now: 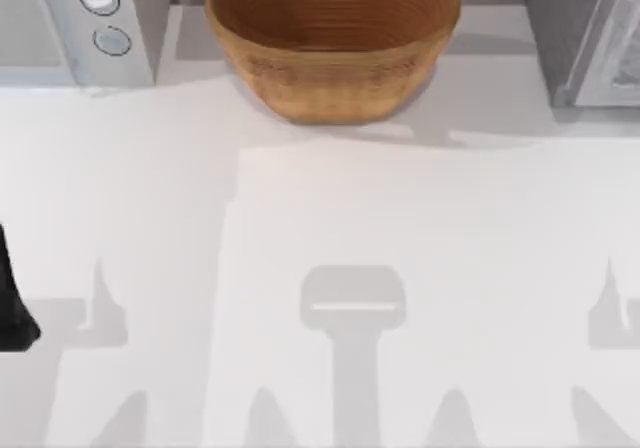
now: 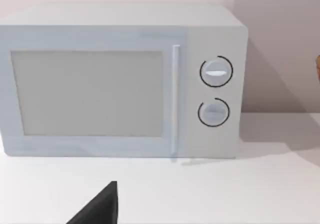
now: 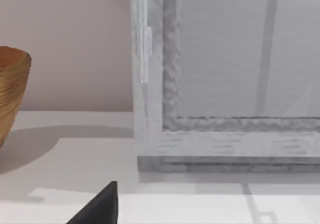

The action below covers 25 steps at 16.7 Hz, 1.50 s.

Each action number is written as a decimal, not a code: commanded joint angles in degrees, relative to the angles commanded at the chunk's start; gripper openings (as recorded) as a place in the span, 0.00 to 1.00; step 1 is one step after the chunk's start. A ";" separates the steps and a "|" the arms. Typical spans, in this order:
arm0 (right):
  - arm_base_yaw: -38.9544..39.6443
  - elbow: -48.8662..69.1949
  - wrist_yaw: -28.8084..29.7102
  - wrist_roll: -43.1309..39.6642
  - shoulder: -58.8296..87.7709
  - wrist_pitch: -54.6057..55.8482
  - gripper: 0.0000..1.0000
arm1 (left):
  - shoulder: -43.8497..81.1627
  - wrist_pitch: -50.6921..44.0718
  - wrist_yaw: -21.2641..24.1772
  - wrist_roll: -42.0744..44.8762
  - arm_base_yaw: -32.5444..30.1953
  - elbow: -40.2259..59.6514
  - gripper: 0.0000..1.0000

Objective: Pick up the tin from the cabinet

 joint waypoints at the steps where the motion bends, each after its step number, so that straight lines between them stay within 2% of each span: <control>1: 0.00 0.00 0.00 0.00 0.00 0.00 1.00 | 0.00 0.00 0.00 0.00 0.00 0.00 1.00; 4: 0.23 1.82 0.24 0.02 1.64 -0.52 1.00 | 0.00 0.00 0.00 0.00 0.00 0.00 1.00; 8: 1.48 12.59 1.59 0.11 10.66 -3.37 1.00 | 0.00 0.00 0.00 0.00 0.00 0.00 1.00; 21: 8.38 78.51 9.02 0.58 60.56 -19.04 1.00 | 0.00 0.00 0.00 0.00 0.00 0.00 1.00; 25: 9.92 93.63 10.60 0.78 71.42 -22.45 1.00 | 0.00 0.00 0.00 0.00 0.00 0.00 1.00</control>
